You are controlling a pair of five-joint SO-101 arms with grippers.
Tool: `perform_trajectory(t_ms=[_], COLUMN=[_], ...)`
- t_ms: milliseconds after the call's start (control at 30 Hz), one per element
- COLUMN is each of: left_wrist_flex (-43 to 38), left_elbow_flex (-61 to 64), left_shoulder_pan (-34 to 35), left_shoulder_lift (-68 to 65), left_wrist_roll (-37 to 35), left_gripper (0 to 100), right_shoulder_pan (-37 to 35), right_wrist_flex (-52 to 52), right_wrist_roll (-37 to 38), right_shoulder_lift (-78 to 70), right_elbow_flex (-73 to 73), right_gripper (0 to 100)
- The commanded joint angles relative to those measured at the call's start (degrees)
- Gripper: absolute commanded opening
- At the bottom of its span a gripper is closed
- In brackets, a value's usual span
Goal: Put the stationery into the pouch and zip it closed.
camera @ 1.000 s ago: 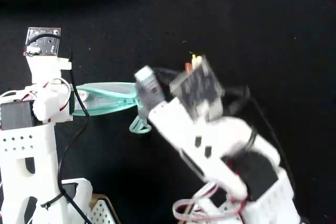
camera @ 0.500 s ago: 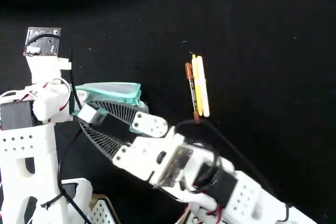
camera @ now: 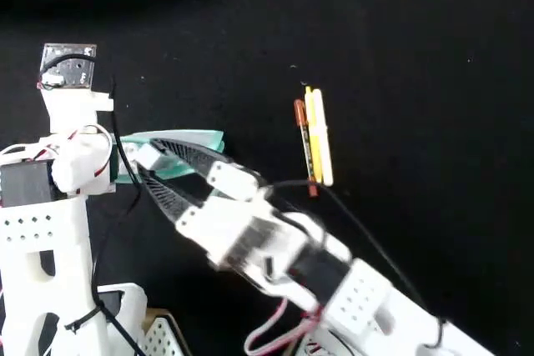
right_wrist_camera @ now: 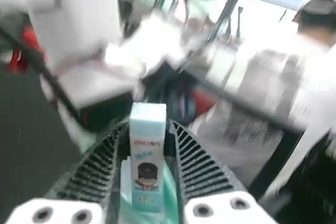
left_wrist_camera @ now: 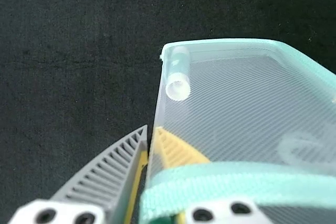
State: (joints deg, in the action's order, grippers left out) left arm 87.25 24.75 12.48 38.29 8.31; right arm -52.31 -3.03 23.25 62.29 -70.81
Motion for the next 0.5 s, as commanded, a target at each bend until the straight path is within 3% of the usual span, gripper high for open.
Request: perform_trajectory(t_ms=[0,200,467], left_wrist_flex=[0.09,0.09,0.09], left_elbow_flex=[2.77,2.77,2.77], left_shoulder_pan=[1.01,1.10,1.10], left_shoulder_lift=[-0.70,-0.70,-0.70], left_wrist_roll=[-0.53,-0.44,-0.35], left_gripper=[3,3,3], right_shoulder_pan=[0.88,0.62,0.62], right_wrist_flex=[-5.71,-1.67,29.10], right_wrist_roll=[-0.79,-0.88,-0.88], right_shoulder_lift=[-5.49,-8.48,-8.48], right_elbow_flex=[1.19,4.88,22.02], right_gripper=[1.3,1.5,1.6])
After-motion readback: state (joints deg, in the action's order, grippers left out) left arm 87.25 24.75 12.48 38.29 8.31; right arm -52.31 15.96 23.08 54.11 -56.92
